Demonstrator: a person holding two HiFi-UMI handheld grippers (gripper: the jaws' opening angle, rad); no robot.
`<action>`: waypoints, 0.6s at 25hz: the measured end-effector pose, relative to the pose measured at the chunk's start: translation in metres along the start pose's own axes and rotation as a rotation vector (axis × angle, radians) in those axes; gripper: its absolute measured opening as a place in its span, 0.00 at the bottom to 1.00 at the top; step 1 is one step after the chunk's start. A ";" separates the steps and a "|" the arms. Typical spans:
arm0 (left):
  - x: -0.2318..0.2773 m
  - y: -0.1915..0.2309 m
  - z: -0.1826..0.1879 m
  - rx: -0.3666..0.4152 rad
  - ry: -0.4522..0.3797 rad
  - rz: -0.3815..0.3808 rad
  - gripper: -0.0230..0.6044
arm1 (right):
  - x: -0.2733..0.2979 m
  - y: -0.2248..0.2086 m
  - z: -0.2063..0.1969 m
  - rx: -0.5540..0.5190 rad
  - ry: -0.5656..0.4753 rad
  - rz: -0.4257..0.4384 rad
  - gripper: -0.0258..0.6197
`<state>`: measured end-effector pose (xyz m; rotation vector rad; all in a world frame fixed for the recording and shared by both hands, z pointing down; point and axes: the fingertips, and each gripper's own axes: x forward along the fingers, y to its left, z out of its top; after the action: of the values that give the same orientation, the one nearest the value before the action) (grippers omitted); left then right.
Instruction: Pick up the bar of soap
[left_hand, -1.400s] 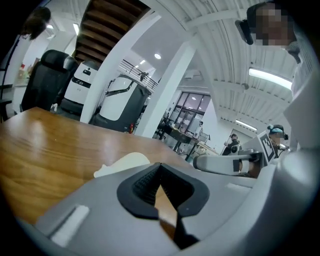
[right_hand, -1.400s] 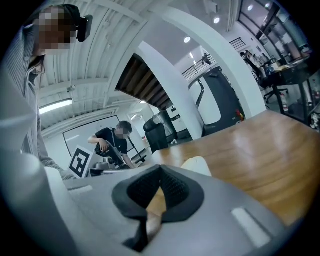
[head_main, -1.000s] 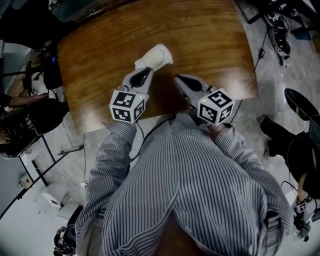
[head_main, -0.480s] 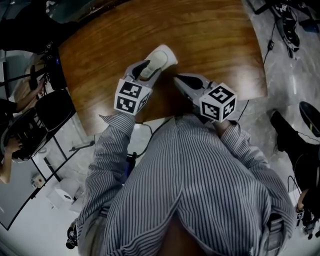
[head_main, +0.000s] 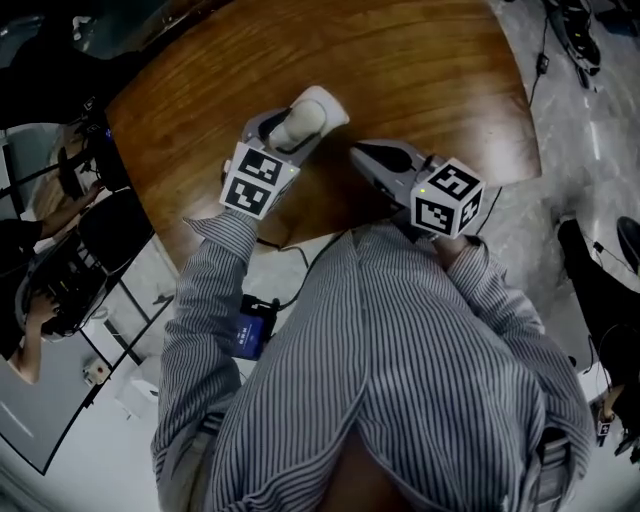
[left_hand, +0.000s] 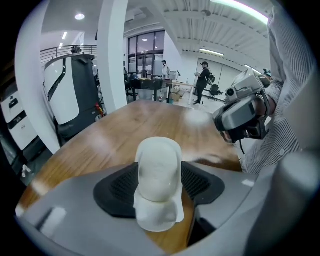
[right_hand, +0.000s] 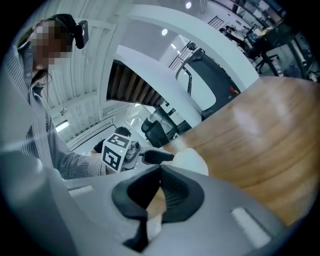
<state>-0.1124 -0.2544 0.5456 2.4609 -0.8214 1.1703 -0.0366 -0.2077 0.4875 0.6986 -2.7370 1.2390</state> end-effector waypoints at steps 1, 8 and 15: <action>0.001 -0.001 0.001 0.012 0.009 -0.003 0.48 | -0.002 0.000 0.000 0.002 0.000 -0.001 0.04; 0.010 0.000 -0.006 0.159 0.131 -0.063 0.48 | -0.001 0.001 0.001 0.009 0.006 0.011 0.04; 0.010 0.006 -0.006 0.159 0.186 -0.096 0.47 | 0.002 0.005 0.005 0.011 0.015 0.019 0.04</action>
<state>-0.1150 -0.2599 0.5574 2.4364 -0.5718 1.4518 -0.0400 -0.2095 0.4812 0.6636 -2.7336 1.2581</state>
